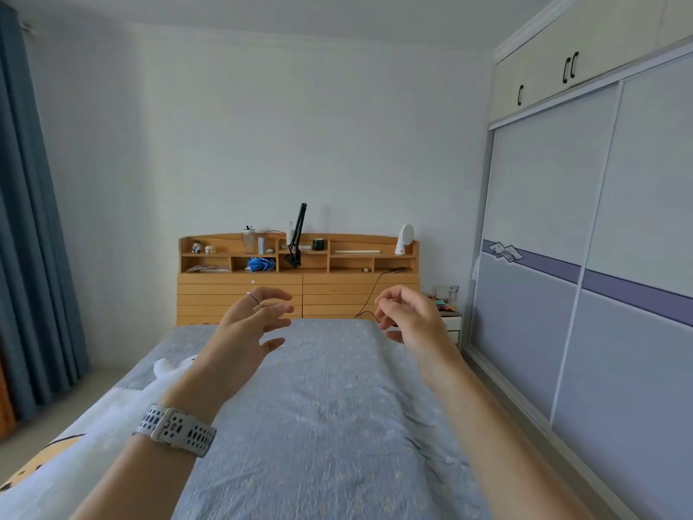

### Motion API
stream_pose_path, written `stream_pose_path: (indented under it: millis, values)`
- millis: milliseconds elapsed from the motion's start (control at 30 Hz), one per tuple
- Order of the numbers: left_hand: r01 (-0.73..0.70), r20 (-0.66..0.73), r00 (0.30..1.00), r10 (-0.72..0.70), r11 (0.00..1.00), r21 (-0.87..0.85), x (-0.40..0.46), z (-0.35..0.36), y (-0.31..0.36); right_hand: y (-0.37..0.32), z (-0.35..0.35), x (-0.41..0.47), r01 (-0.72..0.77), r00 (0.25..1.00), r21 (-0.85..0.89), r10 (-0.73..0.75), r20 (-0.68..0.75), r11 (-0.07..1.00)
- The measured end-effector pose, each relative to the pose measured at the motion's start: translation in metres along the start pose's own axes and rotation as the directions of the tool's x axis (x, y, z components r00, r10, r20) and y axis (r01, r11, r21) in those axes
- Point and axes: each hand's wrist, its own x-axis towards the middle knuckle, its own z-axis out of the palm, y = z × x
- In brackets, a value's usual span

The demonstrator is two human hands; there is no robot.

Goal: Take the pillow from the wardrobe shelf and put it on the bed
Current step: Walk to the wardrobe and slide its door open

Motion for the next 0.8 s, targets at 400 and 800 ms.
stream_pose_path:
  millis: [400, 800]
  values:
    - [-0.027, -0.003, 1.0, 0.027, 1.0, -0.009, 0.013, 0.012, -0.002, 0.002, -0.009, 0.013, 0.022, 1.0, 0.011, -0.022, -0.007, 1.0]
    - [-0.003, 0.151, 0.989, 0.011, 0.998, -0.056, 0.041, 0.06, -0.024, -0.002, -0.059, -0.007, -0.013, 0.988, -0.053, 0.004, -0.158, 0.999]
